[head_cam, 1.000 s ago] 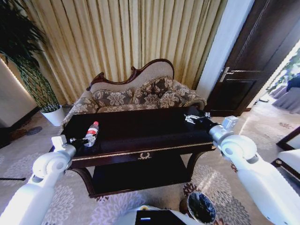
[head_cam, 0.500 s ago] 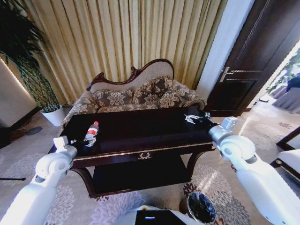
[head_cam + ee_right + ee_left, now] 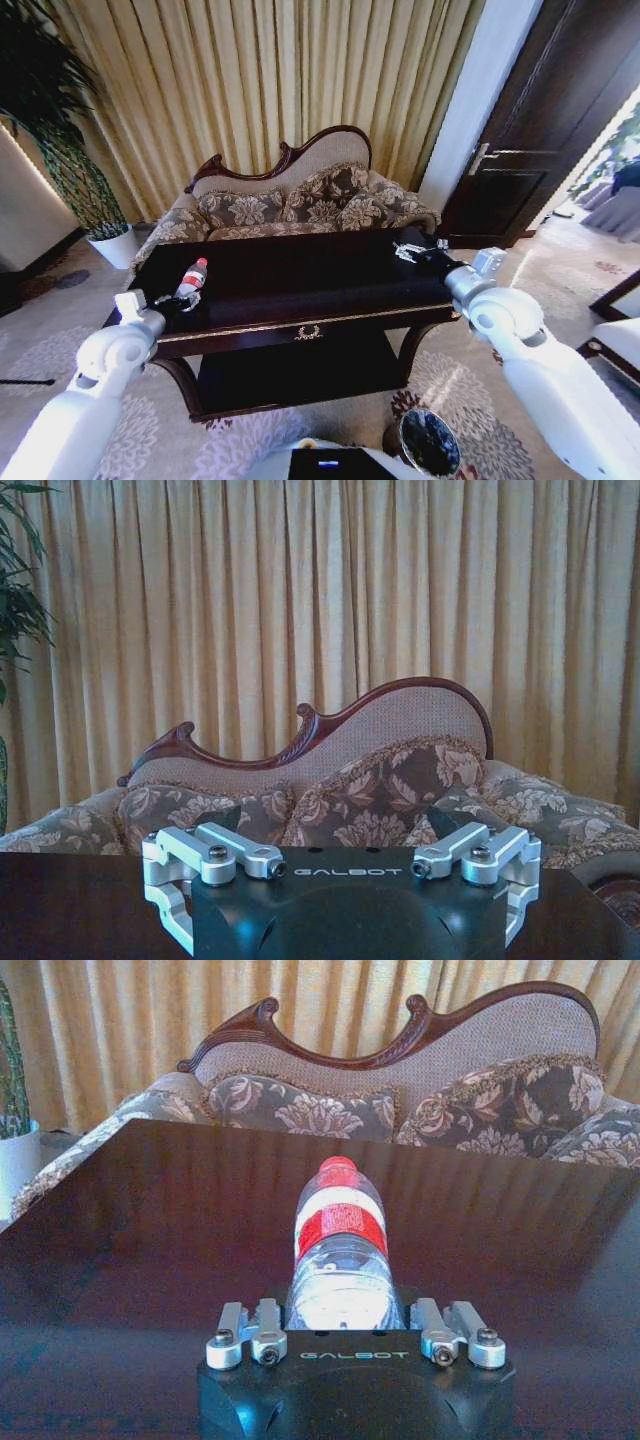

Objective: Move to the front of the table and place the trash on the table into the trash bin.

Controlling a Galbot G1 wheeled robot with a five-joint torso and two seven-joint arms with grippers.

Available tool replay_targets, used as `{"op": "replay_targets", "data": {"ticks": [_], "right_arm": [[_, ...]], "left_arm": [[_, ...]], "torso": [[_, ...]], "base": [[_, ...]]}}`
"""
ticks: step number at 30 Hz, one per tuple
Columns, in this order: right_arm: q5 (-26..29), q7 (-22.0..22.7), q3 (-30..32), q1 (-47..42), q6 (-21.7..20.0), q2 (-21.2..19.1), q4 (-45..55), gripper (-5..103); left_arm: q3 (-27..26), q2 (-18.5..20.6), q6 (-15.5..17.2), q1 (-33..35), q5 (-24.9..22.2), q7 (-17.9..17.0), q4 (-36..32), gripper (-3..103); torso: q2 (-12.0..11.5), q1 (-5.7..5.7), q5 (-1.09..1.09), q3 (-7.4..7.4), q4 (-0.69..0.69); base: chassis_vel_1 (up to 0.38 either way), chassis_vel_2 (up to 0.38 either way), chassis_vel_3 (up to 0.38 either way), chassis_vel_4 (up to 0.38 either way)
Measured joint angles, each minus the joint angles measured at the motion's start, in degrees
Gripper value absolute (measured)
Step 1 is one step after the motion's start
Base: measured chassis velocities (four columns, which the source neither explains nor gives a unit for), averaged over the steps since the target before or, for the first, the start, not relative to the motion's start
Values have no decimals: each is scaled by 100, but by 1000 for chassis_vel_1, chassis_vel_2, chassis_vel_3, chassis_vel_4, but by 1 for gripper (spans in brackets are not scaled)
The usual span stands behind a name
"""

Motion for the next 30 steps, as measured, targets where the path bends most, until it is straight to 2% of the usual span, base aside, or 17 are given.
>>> {"op": "replay_targets", "data": {"ticks": [3,9,12,13,15,16,18,19,20,23,24,25,26,27,29,30], "right_arm": [[0,0,8,-15,0,9,0,100],[-1,0,135,-104,5,105,29,100],[-39,0,192,-146,83,211,95,100],[-39,0,192,-146,83,211,95,100],[-75,0,196,-141,119,291,199,100],[-75,0,196,-141,119,291,199,100],[-92,0,194,-145,132,368,302,100],[-92,0,194,-145,132,368,302,100],[-94,0,195,-169,137,415,362,100],[-95,0,241,-325,140,512,595,100],[-95,0,241,-325,140,512,595,100],[-95,1,264,-417,140,533,733,100],[-57,1,297,-565,140,529,1013,100],[-57,1,297,-565,140,529,1013,100],[213,-2,313,-776,140,439,1487,100],[213,-2,313,-776,140,439,1487,100]], "left_arm": [[-12,-14,0,15,1,5,-16,46],[-202,-44,-2,100,60,35,-302,45],[-528,42,-309,262,589,465,-589,45],[-528,42,-309,262,589,465,-589,45],[-814,109,-708,474,1121,942,-760,45],[-814,109,-708,474,1121,942,-760,45],[-1003,148,-1287,729,1699,1364,-813,45],[-1003,148,-1287,729,1699,1364,-813,45],[-1045,155,-1612,845,1973,1541,-810,45],[-1050,176,-2284,959,2512,1811,-699,45],[-1050,176,-2284,959,2512,1811,-699,45],[-1008,211,-2600,948,2773,1951,-598,45],[-911,312,-3091,891,3041,2129,-453,45],[-911,312,-3091,891,3041,2129,-453,45],[-831,486,-3479,837,2953,2344,-459,45],[-831,486,-3479,837,2953,2344,-459,45]], "torso": [[0,0,0,0,0],[0,0,-1,0,-1],[0,0,1,0,-1],[0,0,1,0,-1],[0,0,1,0,0],[0,0,1,0,0],[0,0,-1,0,1],[0,0,-1,0,1],[0,0,-1,0,2],[0,0,-1,0,1],[0,0,-1,0,1],[0,0,0,0,0],[0,-1,-2,0,0],[0,-1,-2,0,0],[0,0,-1,0,-3],[0,0,-1,0,-3]], "base": [[0,0,0,0],[0,0,0,0],[0,0,0,0],[0,0,0,0],[0,0,0,0],[0,0,0,0],[0,0,0,0],[0,0,0,0],[0,0,0,0],[0,0,0,0],[0,0,0,0],[0,0,0,0],[0,0,0,0],[0,0,0,0],[0,0,0,0],[0,0,0,0]]}}
